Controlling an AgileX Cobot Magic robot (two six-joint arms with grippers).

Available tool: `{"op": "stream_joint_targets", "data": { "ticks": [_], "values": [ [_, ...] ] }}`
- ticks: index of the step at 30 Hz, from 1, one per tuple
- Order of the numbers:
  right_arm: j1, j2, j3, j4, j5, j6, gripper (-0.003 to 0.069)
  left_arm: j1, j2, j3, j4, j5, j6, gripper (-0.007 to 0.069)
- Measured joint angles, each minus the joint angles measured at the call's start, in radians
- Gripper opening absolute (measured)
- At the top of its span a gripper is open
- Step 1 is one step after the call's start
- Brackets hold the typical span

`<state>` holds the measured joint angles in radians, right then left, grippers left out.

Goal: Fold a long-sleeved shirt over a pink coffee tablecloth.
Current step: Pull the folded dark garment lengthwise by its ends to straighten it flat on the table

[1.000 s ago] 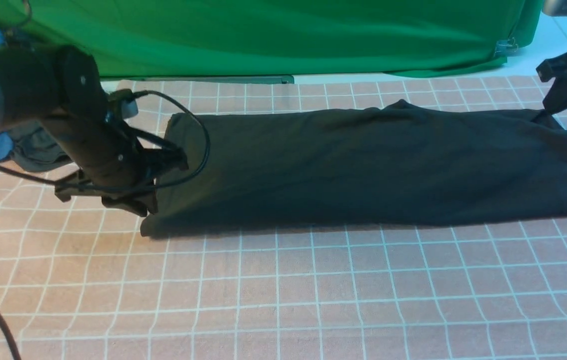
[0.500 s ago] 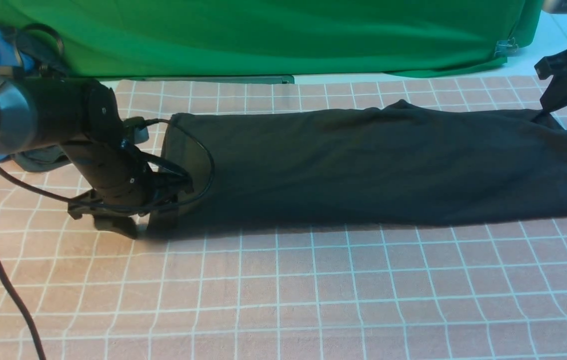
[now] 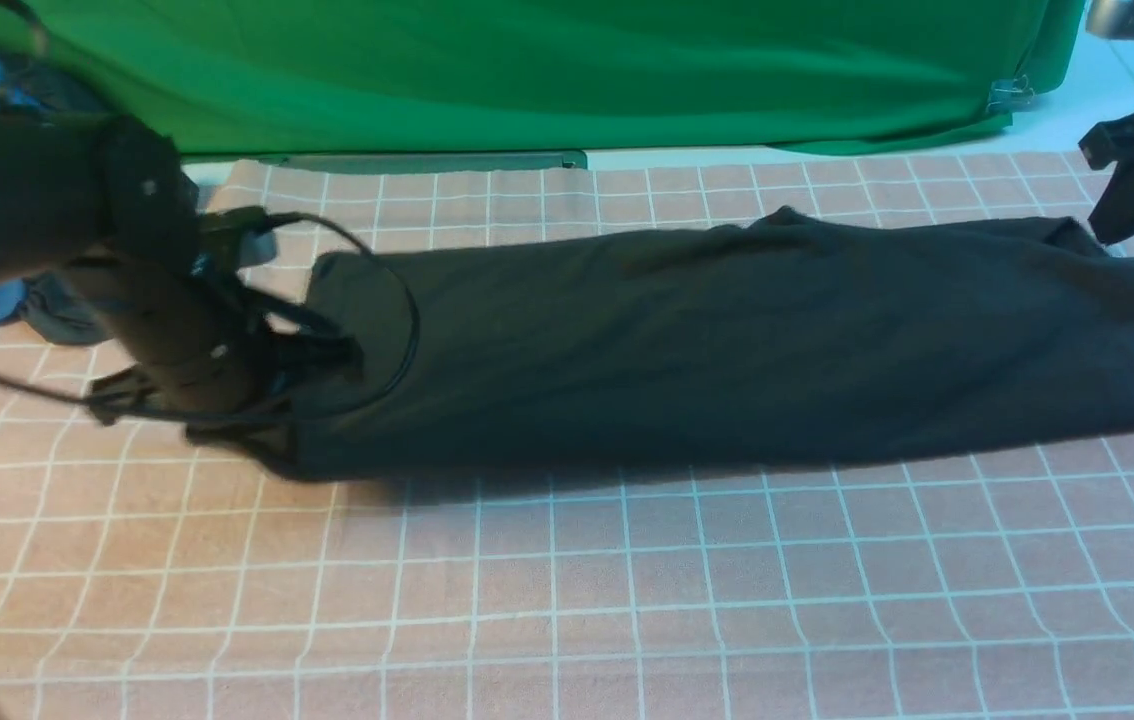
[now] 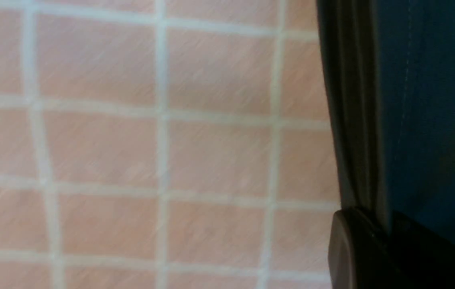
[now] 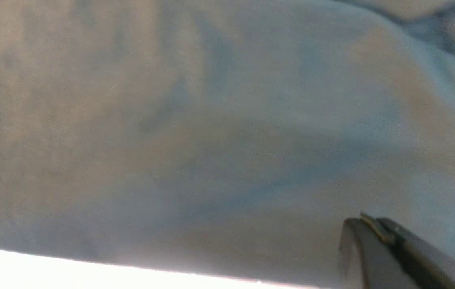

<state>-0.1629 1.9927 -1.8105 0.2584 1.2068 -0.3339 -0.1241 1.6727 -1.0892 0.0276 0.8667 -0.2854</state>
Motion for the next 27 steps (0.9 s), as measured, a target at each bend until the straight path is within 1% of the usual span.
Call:
{"op": "stream_joint_targets", "data": {
  "ticks": [2,4,6,8,9,11,12,15,17,18,21,24,27],
  "values": [
    [0.000,-0.057,0.058,0.000,0.001,0.000,0.0034,0.016,-0.062,0.068,0.086,0.008,-0.053,0.0043],
    [0.000,-0.109,0.119,-0.002,0.003,-0.002,0.0034,0.048,-0.114,0.127,0.139,0.010,-0.085,0.0043],
    [0.000,-0.151,0.173,-0.003,0.010,-0.011,0.0034,0.090,-0.159,0.168,0.158,0.010,-0.094,0.0043],
    [0.000,-0.198,0.215,-0.003,0.015,-0.012,0.0034,0.141,-0.195,0.194,0.167,0.019,-0.079,0.0043],
    [0.000,-0.201,0.215,-0.003,0.015,-0.012,0.0034,0.141,-0.198,0.195,0.167,0.021,-0.079,0.0043],
    [0.000,-0.228,0.230,-0.003,0.017,-0.013,0.0034,0.189,-0.217,0.202,0.182,0.030,-0.097,0.0043],
    [0.000,-0.240,0.231,0.001,0.015,-0.019,0.0035,0.232,-0.225,0.203,0.192,0.026,-0.116,0.0043],
    [0.001,-0.246,0.231,0.029,0.012,-0.056,0.0041,0.279,-0.229,0.207,0.195,0.017,-0.125,0.0045],
    [0.009,-0.245,0.231,0.039,-0.001,-0.064,0.0057,0.290,-0.229,0.208,0.195,0.006,-0.125,0.0052],
    [0.014,-0.242,0.232,0.042,-0.011,-0.073,0.0077,0.294,-0.230,0.208,0.196,-0.003,-0.125,0.0057],
    [0.047,-0.218,0.232,0.046,-0.058,-0.129,0.0190,0.295,-0.231,0.208,0.215,-0.021,-0.125,0.0136],
    [0.088,-0.182,0.232,0.048,-0.121,-0.173,0.0306,0.295,-0.231,0.202,0.245,-0.013,-0.135,0.0250],
    [0.128,-0.128,0.232,0.052,-0.218,-0.181,0.0407,0.295,-0.236,0.178,0.227,0.002,-0.142,0.0372]
  ]
}}
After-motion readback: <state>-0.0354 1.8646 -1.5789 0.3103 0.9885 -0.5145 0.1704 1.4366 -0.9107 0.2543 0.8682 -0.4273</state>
